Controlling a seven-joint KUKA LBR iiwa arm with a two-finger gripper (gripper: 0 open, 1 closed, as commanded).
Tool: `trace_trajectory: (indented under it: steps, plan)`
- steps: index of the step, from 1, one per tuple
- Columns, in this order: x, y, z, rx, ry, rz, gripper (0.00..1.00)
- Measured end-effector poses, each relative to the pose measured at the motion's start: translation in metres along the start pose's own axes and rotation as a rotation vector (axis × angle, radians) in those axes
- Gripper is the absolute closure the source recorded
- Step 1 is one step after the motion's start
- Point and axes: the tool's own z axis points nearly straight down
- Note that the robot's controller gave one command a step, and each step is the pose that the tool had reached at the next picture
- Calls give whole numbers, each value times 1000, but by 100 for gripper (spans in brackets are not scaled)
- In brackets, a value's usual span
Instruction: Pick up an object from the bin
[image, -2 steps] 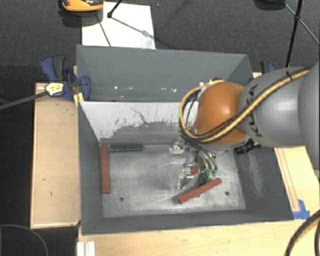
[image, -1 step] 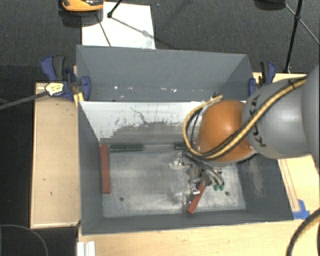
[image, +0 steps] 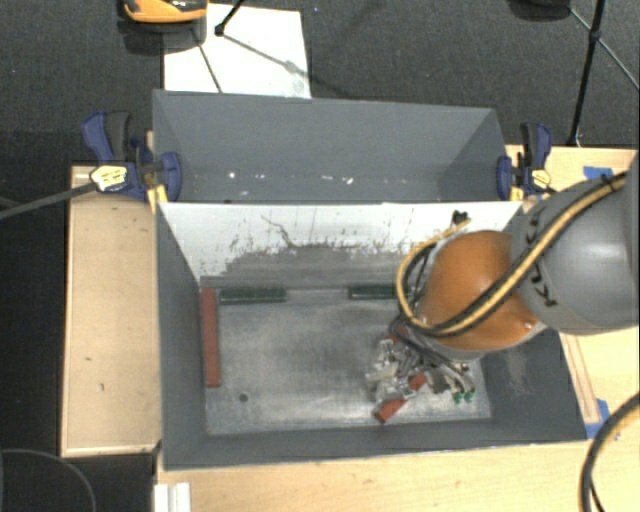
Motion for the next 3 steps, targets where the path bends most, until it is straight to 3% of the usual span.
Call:
trace_trajectory:
  steps: [1, 2, 3]
  plan:
    - [-6, -2, -2, 5, -24, 6, 0]
    - [-6, -2, -2, 5, -24, 7, 0]
    - [-41, -86, -1, 6, -3, 59, 100]
